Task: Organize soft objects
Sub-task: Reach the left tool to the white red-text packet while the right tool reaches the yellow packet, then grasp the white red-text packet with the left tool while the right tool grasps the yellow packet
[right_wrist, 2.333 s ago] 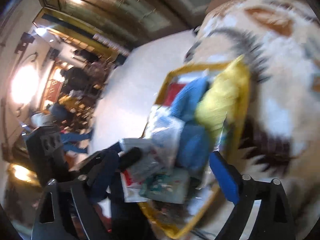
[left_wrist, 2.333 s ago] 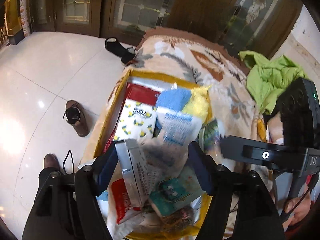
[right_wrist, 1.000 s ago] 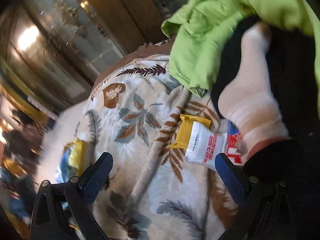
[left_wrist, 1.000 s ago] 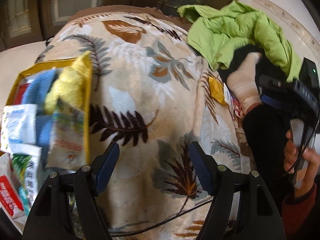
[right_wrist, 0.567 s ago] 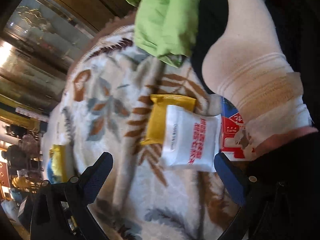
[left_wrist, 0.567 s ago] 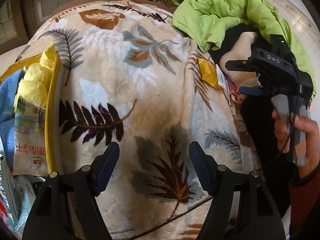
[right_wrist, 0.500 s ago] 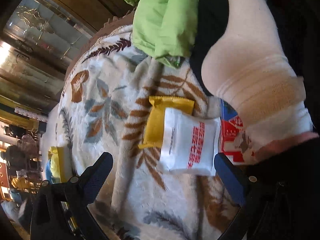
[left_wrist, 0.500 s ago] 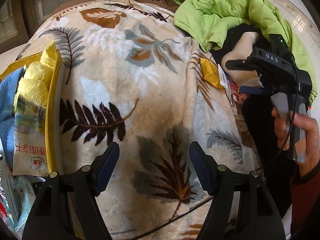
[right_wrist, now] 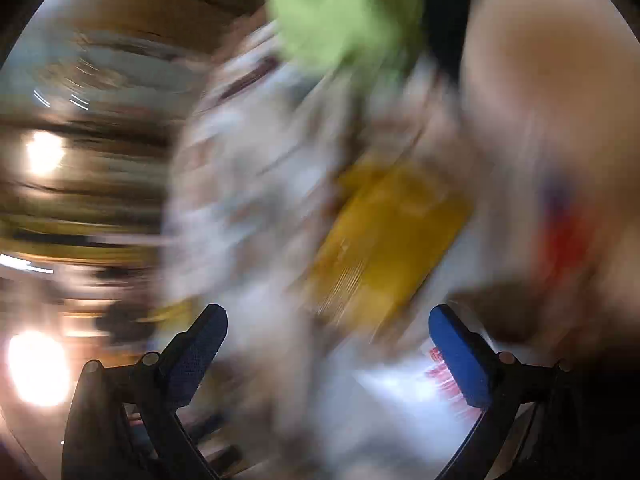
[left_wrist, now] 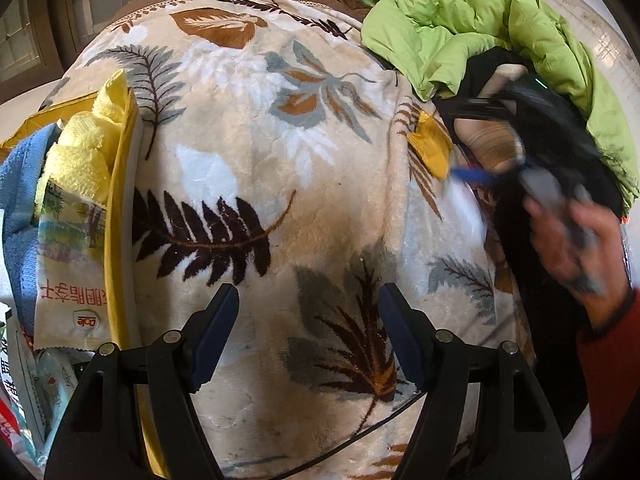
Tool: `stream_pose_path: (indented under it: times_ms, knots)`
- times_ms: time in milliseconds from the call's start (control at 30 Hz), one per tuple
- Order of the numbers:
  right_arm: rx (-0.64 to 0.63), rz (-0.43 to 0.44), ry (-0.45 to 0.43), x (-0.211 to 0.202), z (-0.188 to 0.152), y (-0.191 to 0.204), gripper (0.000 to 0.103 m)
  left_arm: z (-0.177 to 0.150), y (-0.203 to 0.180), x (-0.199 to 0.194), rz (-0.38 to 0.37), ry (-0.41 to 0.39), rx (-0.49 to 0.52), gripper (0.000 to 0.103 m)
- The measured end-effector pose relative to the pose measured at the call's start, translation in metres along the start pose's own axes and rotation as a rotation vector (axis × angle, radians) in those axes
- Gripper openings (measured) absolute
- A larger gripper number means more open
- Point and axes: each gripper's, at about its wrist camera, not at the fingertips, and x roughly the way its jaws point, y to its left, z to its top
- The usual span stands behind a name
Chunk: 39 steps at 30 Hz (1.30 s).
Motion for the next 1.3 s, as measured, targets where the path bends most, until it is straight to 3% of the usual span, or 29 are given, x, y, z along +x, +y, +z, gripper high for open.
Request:
stream_pose_path:
  times_ms: [33, 67, 100, 167, 233, 300, 467, 667, 800, 900, 1067, 1167, 1267, 1300]
  knots:
    - [0.013, 0.092, 0.048, -0.002, -0.015, 0.004, 0.102, 0.0, 0.003, 0.001, 0.001, 0.0, -0.005, 0.072]
    - [-0.033, 0.09, 0.049, -0.009, -0.024, 0.013, 0.102, 0.002, 0.005, 0.004, 0.008, 0.005, -0.016, 0.072]
    - [-0.072, 0.02, 0.001, -0.018, -0.025, 0.019, 0.102, 0.004, 0.007, 0.008, 0.015, 0.011, -0.029, 0.072]
    - [-0.127, -0.296, -0.153, -0.036, -0.014, 0.025, 0.103, 0.009, 0.005, 0.013, 0.015, 0.021, -0.049, 0.072]
    - [-0.17, -0.457, -0.127, -0.027, 0.0, 0.026, 0.103, 0.01, -0.005, 0.011, -0.007, 0.015, -0.028, 0.072]
    - [-0.18, -0.441, -0.095, -0.02, 0.002, 0.029, 0.102, 0.008, -0.019, 0.008, -0.019, 0.0, 0.01, 0.072]
    - [-0.139, -0.287, -0.164, -0.046, -0.007, 0.04, 0.102, 0.016, -0.062, 0.028, -0.12, 0.033, 0.143, 0.072]
    - [-0.124, -0.218, -0.199, -0.079, -0.031, 0.036, 0.103, 0.035, -0.118, 0.069, -0.154, 0.082, 0.215, 0.072]
    - [-0.101, -0.206, -0.199, -0.082, -0.036, 0.026, 0.102, 0.049, -0.151, 0.096, -0.13, 0.106, 0.244, 0.072]
    - [-0.057, -0.258, -0.23, -0.088, -0.032, 0.015, 0.102, 0.056, -0.163, 0.115, -0.115, 0.125, 0.236, 0.076]
    - [-0.039, -0.199, -0.253, -0.098, -0.027, 0.009, 0.103, 0.06, -0.168, 0.122, -0.105, 0.099, 0.224, 0.083]
    - [-0.034, -0.175, -0.272, -0.102, -0.025, 0.012, 0.103, 0.053, -0.179, 0.125, -0.06, 0.078, 0.289, 0.085]
    - [-0.056, -0.187, -0.259, -0.1, -0.025, 0.018, 0.103, 0.048, -0.187, 0.13, -0.018, 0.067, 0.329, 0.085]
    - [-0.055, -0.184, -0.247, -0.098, -0.026, 0.018, 0.103, 0.048, -0.188, 0.13, -0.003, 0.067, 0.335, 0.079]
